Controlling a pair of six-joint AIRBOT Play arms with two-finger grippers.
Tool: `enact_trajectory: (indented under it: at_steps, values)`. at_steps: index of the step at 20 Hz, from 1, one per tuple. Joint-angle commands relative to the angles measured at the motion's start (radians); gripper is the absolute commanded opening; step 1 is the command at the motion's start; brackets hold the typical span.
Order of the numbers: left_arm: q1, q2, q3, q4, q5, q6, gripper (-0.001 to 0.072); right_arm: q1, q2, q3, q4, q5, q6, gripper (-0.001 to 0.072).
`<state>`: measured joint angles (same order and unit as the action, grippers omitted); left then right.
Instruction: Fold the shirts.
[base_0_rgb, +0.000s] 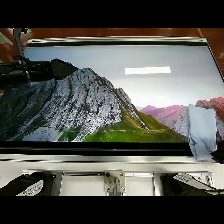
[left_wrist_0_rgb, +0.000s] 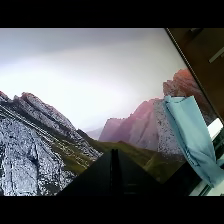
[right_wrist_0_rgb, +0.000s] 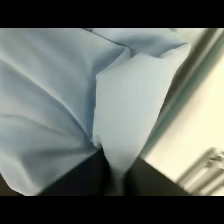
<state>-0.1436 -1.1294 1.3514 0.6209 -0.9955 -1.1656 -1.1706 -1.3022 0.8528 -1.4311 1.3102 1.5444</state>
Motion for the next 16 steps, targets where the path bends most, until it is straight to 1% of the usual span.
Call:
enact_trajectory:
  at_steps: [1, 2, 3, 4, 6, 8, 9, 10, 11, 12, 13, 14, 15, 16]
  values:
    - [0.000, 0.000, 0.000, 0.001, 0.000, 0.002, 0.0043, 0.000, 0.023, 0.031, -0.162, 0.055, -0.032, 0.0522]
    - [0.000, 0.000, 0.000, 0.001, 0.000, 0.002, 0.0042, 0.000, 0.036, 0.064, -0.199, 0.084, -0.037, 0.0534]
    - [0.000, 0.000, 0.000, 0.001, 0.000, 0.003, 0.0042, 0.000, 0.053, 0.104, -0.209, 0.100, -0.008, 0.0534]
    - [0.000, 0.000, 0.000, 0.001, 0.001, 0.006, 0.0042, 0.000, 0.072, 0.148, -0.202, 0.110, 0.003, 0.0534]
    - [0.000, 0.000, 0.000, 0.001, 0.001, 0.005, 0.0042, 0.015, 0.110, 0.270, -0.139, 0.106, 0.004, 0.0534]
    - [0.000, 0.000, 0.000, 0.007, 0.001, 0.005, 0.0042, 0.043, 0.142, 0.432, -0.026, 0.037, -0.031, 0.0533]
    - [0.000, 0.000, 0.000, 0.023, 0.001, 0.004, 0.0041, 0.072, 0.154, 0.510, 0.043, -0.026, -0.069, 0.0533]
    - [-0.002, 0.000, 0.000, 0.062, 0.002, -0.024, 0.0041, 0.126, 0.166, 0.587, 0.114, -0.085, -0.128, 0.0533]
    - [-0.007, 0.000, 0.002, 0.148, 0.001, -0.087, 0.0040, 0.197, 0.172, 0.648, 0.158, -0.121, -0.177, 0.0533]
    - [-0.021, 0.000, 0.006, 0.282, -0.005, -0.173, 0.0039, 0.295, 0.177, 0.694, 0.174, -0.136, -0.204, 0.0533]
    - [-0.047, -0.005, 0.018, 0.456, -0.031, -0.278, 0.0039, 0.402, 0.178, 0.712, 0.166, -0.130, -0.205, 0.0533]
    - [-0.077, -0.016, 0.042, 0.605, -0.087, -0.363, 0.0039, 0.518, 0.174, 0.708, 0.152, -0.109, -0.205, 0.0534]
    - [-0.114, -0.039, 0.081, 0.727, -0.185, -0.423, 0.0040, 0.646, 0.153, 0.693, 0.099, -0.042, -0.196, 0.0551]
    - [-0.151, -0.067, 0.126, 0.799, -0.293, -0.437, 0.0040, 0.758, 0.115, 0.664, 0.051, 0.036, -0.133, 0.0655]
